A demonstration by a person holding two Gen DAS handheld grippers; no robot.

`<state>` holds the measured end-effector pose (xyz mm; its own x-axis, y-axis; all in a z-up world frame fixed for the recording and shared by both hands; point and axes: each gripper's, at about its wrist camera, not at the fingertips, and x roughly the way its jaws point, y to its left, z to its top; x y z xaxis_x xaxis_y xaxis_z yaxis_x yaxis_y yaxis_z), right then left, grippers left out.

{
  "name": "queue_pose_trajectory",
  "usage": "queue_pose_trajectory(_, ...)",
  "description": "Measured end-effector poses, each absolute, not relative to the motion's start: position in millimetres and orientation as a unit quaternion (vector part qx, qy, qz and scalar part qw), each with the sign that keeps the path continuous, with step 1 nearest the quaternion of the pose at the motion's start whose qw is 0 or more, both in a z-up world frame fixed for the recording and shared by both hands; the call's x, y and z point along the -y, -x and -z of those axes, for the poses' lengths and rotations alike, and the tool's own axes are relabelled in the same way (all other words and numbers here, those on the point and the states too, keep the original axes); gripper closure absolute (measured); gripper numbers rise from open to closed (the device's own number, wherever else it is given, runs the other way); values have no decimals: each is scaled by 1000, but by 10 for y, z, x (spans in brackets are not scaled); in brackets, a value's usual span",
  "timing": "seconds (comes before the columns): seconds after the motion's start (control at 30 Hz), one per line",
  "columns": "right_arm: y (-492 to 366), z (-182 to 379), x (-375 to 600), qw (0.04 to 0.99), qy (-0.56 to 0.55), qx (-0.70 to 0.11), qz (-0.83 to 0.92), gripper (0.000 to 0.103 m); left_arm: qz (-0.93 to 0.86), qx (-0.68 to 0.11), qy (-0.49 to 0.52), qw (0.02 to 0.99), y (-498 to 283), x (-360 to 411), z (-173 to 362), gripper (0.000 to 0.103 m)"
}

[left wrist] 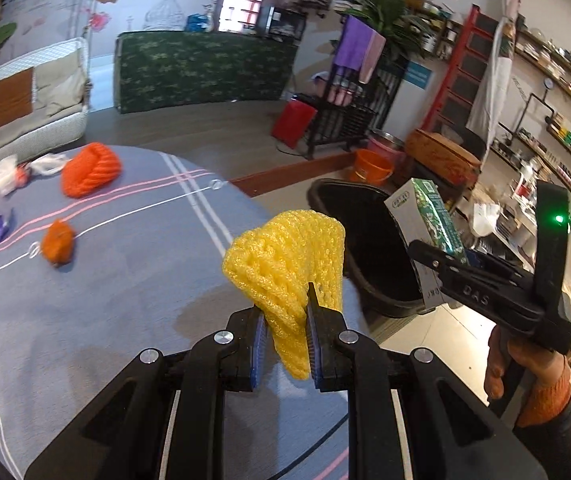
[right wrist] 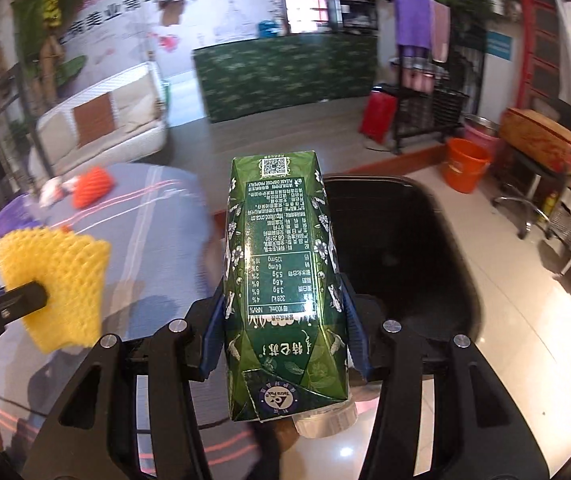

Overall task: Collect trash
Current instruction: 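Carry the carton over the bin and open the right tool while the left tool holds the net, then lower the yellow foam net into the bin and open the left tool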

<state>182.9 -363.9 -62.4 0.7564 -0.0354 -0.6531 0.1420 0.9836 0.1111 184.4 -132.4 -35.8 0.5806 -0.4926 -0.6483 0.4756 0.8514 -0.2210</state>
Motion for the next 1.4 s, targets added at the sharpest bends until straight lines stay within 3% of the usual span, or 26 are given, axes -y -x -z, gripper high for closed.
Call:
queue_pose_trajectory(0.7, -2588, 1222, 4378, 899, -104, -409, 117, 52, 326, -378, -37, 866, -1972, 2025, 410, 85)
queue_pose_trajectory(1.4, -1605, 896, 4580, 908, -130, -359, 176, 52, 361, -411, -90, 833, -2295, 2913, 599, 85)
